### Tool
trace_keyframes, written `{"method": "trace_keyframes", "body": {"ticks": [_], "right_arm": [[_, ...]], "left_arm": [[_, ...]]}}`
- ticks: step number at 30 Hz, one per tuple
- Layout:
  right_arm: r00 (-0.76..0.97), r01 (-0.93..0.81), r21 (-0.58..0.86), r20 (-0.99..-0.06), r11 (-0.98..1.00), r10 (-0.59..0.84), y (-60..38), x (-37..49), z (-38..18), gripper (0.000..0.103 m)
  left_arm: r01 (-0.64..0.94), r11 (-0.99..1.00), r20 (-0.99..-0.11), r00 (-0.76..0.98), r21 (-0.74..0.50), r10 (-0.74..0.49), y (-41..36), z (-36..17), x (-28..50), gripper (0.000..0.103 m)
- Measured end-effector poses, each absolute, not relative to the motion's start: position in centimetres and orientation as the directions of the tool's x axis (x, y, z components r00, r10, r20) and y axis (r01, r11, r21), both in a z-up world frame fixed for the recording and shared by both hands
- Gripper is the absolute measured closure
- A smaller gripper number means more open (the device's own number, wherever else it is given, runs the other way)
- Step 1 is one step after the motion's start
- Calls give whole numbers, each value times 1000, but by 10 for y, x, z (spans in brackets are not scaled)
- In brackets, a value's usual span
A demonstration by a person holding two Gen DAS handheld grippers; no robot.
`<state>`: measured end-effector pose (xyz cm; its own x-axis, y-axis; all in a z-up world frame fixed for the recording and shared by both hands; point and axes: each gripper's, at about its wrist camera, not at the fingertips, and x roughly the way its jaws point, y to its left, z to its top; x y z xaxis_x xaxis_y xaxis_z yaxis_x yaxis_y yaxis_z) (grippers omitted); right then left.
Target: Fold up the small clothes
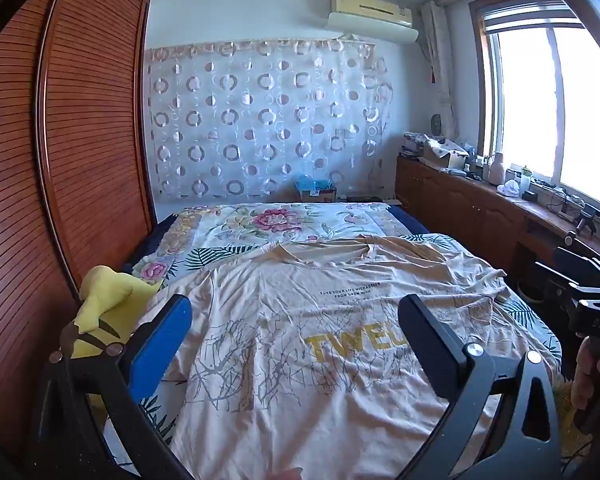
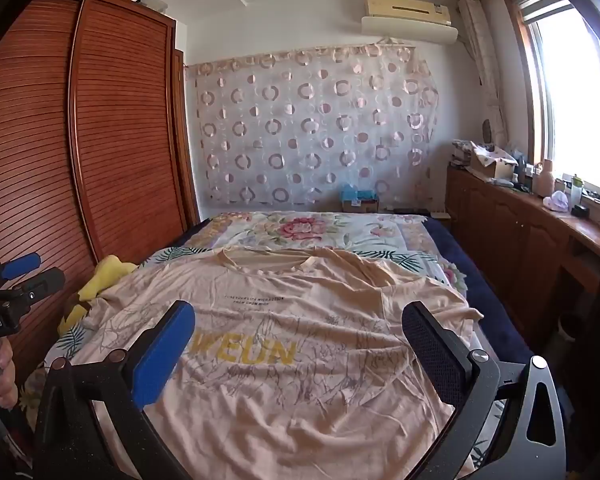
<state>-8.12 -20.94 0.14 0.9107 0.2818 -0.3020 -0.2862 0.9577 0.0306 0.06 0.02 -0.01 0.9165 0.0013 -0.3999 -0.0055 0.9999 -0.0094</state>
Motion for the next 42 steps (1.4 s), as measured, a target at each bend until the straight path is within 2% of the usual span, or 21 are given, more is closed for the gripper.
{"method": "trace_keyframes", "body": {"ticks": [42], "right_arm": [[911, -288, 35, -299, 957, 285, -208, -85, 1, 0]], "left_arm": [[-10, 1000, -384, 923, -2, 8, 2, 3, -3, 0]]}}
